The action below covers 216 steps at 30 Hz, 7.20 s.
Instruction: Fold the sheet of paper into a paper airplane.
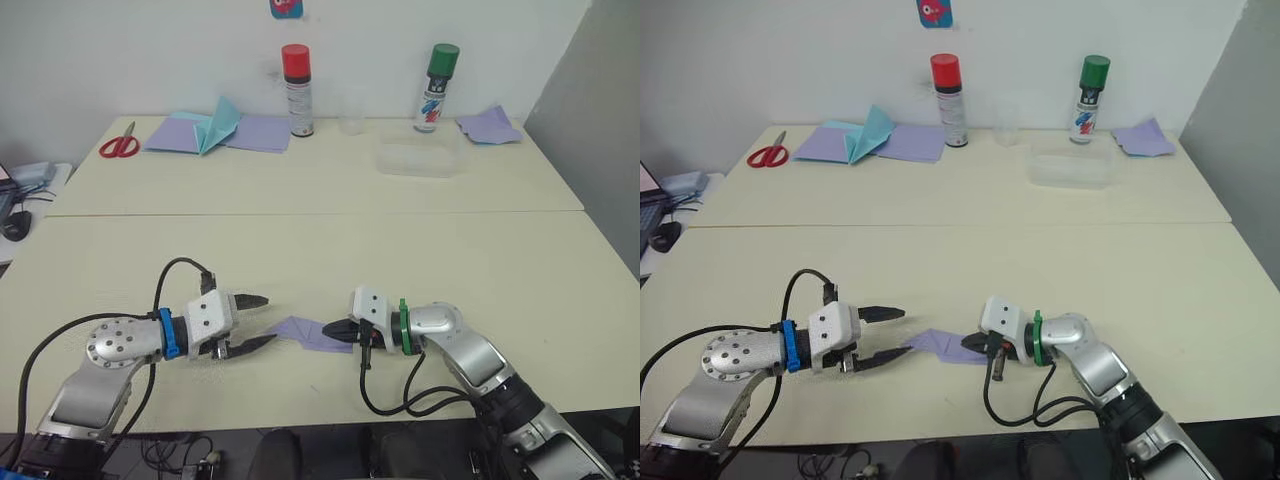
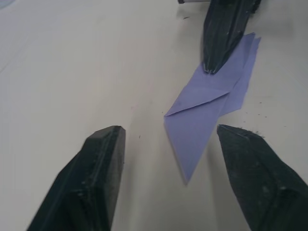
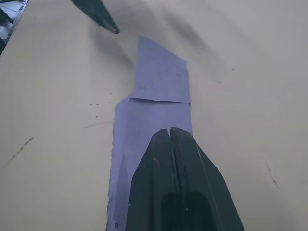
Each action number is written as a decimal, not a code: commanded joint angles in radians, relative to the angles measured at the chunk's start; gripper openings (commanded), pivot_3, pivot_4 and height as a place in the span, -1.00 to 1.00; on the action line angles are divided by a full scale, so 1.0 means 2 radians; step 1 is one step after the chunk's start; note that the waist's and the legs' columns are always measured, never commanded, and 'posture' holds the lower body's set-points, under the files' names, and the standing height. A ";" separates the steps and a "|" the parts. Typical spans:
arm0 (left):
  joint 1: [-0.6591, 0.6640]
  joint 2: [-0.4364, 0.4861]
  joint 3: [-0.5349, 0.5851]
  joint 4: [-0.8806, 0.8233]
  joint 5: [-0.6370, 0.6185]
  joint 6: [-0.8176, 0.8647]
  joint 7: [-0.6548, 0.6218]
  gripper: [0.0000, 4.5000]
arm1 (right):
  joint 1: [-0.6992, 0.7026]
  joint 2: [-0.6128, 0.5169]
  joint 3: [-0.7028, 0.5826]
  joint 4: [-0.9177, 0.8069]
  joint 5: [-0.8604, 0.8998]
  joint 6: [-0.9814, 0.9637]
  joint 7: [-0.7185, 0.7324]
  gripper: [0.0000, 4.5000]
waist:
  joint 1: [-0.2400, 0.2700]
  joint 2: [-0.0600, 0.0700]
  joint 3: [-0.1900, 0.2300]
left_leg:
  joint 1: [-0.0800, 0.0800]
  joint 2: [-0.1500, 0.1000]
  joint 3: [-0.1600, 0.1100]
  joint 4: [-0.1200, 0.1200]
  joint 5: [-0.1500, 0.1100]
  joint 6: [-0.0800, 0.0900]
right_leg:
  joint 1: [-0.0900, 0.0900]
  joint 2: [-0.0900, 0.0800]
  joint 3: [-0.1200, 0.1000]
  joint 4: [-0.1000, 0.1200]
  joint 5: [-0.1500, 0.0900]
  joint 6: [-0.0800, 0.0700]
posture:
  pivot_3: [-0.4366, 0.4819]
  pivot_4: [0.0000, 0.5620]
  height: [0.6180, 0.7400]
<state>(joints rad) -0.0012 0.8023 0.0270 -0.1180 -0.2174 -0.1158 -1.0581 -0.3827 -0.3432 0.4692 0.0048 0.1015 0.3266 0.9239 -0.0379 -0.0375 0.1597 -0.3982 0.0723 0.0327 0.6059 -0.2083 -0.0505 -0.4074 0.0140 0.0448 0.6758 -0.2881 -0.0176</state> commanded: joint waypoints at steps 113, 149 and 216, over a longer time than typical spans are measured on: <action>0.118 -0.019 0.064 -0.141 -0.046 -0.007 0.056 1.00 | -0.008 -0.048 -0.005 -0.014 -0.151 -0.263 -0.041 0.11 | 0.003 -0.002 0.006 | -0.001 -0.004 0.000 0.004 -0.001 -0.001 | 0.001 0.001 0.000 0.003 0.000 0.001 | -0.05 -0.47 1.00; 0.102 -0.024 0.057 -0.137 -0.049 0.002 0.059 1.00 | -0.030 0.002 -0.057 -0.006 -0.054 -0.015 -0.038 -0.98 | 0.003 -0.002 0.005 | -0.001 -0.004 0.000 0.004 -0.001 -0.001 | 0.001 0.001 0.000 0.003 0.000 0.001 | -0.05 -0.47 1.00; -0.072 0.110 0.146 0.043 -0.090 0.183 -0.006 1.00 | 0.054 -0.316 -0.354 -0.182 0.230 0.170 0.140 0.99 | 0.003 -0.001 0.008 | -0.002 -0.004 -0.001 0.009 -0.001 -0.001 | 0.001 0.001 -0.001 0.004 0.001 0.002 | -0.05 -0.47 1.00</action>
<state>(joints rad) -0.1303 0.9873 0.2630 -0.0529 -0.4124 0.2587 -1.0754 -0.2635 -0.9292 -0.1611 -0.4118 0.5401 0.6955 1.1191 -0.0320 -0.0392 0.1756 -0.4024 0.0652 0.0308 0.6231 -0.2100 -0.0528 -0.4052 0.0164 0.0430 0.6832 -0.2861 -0.0126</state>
